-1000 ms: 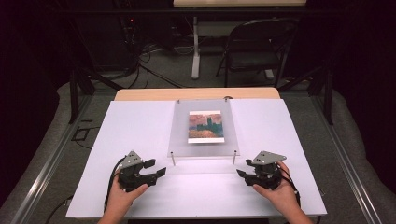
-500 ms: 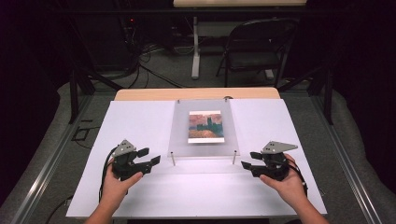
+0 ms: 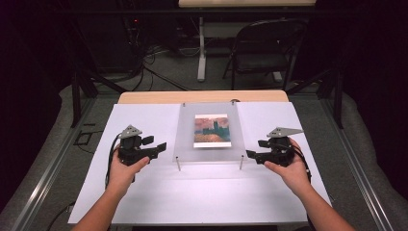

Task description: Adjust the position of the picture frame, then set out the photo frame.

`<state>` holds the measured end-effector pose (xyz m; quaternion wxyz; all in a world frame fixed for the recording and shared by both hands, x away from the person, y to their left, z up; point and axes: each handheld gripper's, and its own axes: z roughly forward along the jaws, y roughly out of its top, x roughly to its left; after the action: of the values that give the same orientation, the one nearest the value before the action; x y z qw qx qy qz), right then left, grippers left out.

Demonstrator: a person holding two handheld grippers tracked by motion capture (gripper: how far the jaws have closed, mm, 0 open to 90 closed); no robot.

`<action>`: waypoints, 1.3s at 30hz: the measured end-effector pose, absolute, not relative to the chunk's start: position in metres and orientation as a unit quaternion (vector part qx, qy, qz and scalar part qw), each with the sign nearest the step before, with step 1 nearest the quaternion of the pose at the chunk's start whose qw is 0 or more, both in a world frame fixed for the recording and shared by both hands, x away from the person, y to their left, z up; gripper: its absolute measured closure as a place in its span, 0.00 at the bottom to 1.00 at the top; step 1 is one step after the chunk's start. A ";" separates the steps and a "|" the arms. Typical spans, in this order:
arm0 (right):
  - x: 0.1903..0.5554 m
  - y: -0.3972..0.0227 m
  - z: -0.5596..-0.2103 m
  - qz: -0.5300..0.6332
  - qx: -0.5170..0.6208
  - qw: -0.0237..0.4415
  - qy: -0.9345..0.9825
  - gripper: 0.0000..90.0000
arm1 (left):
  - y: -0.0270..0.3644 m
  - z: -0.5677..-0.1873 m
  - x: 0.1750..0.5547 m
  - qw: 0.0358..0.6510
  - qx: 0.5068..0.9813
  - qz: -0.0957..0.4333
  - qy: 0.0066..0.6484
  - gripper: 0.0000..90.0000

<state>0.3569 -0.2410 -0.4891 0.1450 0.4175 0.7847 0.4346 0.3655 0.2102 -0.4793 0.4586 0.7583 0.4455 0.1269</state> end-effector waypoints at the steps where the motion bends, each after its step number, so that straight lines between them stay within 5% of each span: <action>1: 0.360 -0.241 -0.487 0.432 0.423 0.147 0.783 0.31 | 0.210 -0.478 0.368 0.459 0.757 0.125 0.448 0.39; 39: 0.443 -0.207 -0.481 0.421 0.483 0.133 0.756 0.30 | 0.174 -0.489 0.451 0.430 0.734 0.104 0.515 0.35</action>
<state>0.4426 -0.2072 -0.4815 0.1333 0.4830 0.7562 0.4208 0.4512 0.1743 -0.4890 0.4299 0.7341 0.5153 0.1036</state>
